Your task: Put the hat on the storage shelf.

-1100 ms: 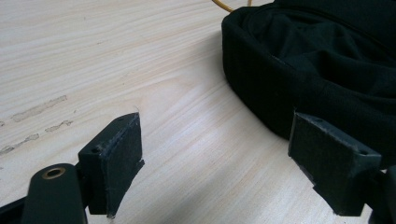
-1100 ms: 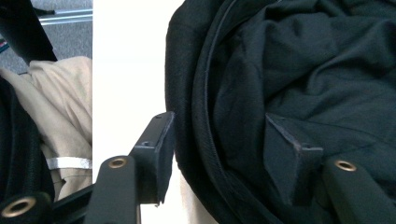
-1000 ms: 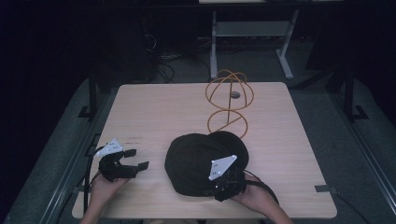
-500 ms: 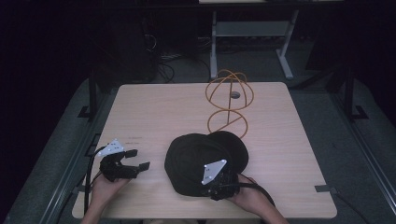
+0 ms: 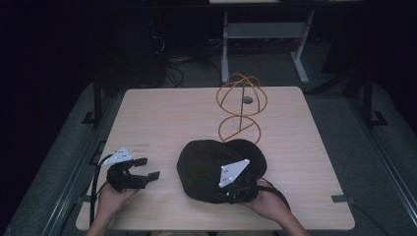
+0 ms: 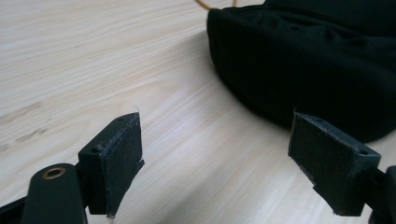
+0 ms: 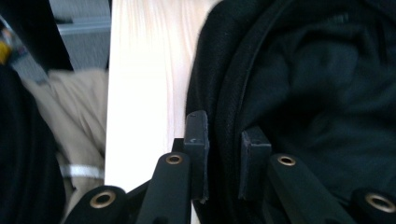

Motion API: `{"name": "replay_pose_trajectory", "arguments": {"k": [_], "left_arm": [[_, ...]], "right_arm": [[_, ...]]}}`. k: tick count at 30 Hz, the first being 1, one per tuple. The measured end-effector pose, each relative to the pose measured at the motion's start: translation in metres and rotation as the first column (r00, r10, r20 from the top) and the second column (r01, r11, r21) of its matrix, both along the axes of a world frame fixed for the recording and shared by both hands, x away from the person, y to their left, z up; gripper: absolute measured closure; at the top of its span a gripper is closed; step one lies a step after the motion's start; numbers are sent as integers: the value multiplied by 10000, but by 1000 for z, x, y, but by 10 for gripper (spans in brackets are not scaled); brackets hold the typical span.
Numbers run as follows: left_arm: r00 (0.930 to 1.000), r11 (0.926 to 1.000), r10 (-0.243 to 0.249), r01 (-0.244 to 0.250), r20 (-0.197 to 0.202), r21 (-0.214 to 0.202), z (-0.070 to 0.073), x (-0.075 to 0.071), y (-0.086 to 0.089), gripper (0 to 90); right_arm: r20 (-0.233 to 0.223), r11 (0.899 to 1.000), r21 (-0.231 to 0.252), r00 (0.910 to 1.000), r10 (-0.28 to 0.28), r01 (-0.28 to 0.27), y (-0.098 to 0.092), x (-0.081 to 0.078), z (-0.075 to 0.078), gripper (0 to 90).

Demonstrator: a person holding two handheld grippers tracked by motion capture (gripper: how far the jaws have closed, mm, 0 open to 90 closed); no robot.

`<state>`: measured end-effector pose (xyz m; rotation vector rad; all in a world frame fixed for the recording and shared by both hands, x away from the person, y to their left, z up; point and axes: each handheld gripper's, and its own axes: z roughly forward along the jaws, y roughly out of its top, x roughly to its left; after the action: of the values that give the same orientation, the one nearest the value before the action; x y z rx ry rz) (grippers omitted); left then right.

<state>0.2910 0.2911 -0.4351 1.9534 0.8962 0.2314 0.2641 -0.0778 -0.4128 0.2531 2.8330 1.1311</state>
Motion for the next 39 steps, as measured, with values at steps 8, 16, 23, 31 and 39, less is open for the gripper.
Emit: {"name": "replay_pose_trajectory", "arguments": {"k": [8,16,23,31,39], "left_arm": [[9969,9973,-739,740,285,-31,6,-5,-22,172],[9867,9867,-1567,1583,429,-371,14,-6,-49,171],[9757,9763,-2108,2132,600,-375,21,-5,-67,171],[9687,9738,-2207,2253,1132,-294,28,0,-84,170],[9690,9804,-1833,1925,1659,-414,30,10,-98,300]], "right_arm": [[-85,9947,940,9991,-414,420,-16,10,25,768],[42,9887,1429,9989,-461,450,-18,13,43,767],[138,9848,1664,9985,-521,491,-16,18,56,768],[271,9787,2006,9984,-493,428,-13,23,70,768],[164,9731,2290,9994,-297,252,-7,23,76,769]]}}
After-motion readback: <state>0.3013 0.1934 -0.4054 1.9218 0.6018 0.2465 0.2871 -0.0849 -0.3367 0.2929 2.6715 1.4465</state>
